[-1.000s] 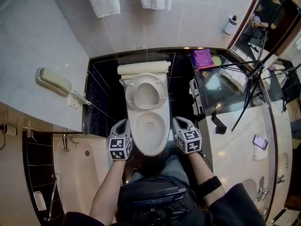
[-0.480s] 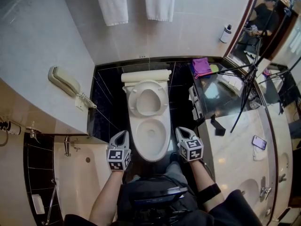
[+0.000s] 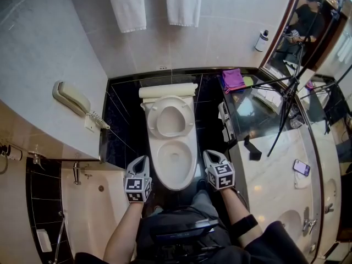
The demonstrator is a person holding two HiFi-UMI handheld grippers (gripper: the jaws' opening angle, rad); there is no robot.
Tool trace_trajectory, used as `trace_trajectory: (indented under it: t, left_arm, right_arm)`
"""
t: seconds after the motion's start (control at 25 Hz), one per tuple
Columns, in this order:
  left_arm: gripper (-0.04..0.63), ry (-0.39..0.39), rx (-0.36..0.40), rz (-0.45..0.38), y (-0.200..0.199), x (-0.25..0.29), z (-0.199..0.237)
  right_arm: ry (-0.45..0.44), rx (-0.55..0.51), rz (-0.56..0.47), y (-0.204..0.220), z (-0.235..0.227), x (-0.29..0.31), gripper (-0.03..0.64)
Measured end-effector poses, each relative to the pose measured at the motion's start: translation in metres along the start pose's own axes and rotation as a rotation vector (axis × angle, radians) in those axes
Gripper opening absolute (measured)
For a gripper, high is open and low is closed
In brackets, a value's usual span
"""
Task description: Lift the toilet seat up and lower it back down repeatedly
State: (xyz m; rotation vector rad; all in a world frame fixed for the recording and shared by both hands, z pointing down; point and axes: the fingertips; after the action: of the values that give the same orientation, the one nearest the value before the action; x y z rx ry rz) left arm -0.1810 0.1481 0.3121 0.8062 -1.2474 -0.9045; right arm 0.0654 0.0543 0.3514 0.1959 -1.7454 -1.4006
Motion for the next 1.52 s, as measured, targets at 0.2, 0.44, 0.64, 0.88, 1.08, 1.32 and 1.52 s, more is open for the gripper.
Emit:
trace_trajectory:
  t: [0.2,0.44,0.64,0.88,1.08,1.32,1.52]
  left_arm:
    - [0.0,0.01,-0.002,0.012,-0.004,0.014,-0.005]
    - [0.0,-0.009,0.019,0.014,-0.018,0.056,0.005]
    - [0.0,-0.026,0.032,0.027,-0.026,0.1,0.014]
    - [0.0,-0.048,0.043,0.052,-0.018,0.156,0.014]
    - [0.0,-0.049,0.037,0.091,-0.007,0.197,0.013]
    - [0.0,-0.081,0.021,0.113,0.009,0.238,0.023]
    - [0.0,-0.103,0.015,0.118,0.013,0.267,0.027]
  right_arm:
    - [0.025,-0.083,0.037,-0.007,-0.014,0.018,0.018]
    - [-0.009,-0.198,0.059,-0.034,-0.037,0.059,0.088]
    - [-0.046,-0.392,0.097,-0.054,-0.052,0.114,0.144]
    - [-0.066,-0.582,0.135,-0.059,-0.081,0.193,0.182]
    - [-0.06,-0.638,0.164,-0.051,-0.106,0.268,0.209]
    - [-0.081,-0.709,0.16,-0.048,-0.114,0.336,0.21]
    - [-0.102,-0.73,0.138,-0.052,-0.111,0.374,0.209]
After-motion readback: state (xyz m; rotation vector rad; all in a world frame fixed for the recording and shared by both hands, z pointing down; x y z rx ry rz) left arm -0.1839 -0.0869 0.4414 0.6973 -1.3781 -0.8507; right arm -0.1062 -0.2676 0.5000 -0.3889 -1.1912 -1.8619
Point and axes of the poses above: the fingertips, and each gripper's own axes: x forward along the fingers, z to its left, y out of its underside, and after that the axes turned 9 degrees about -x, right-handed
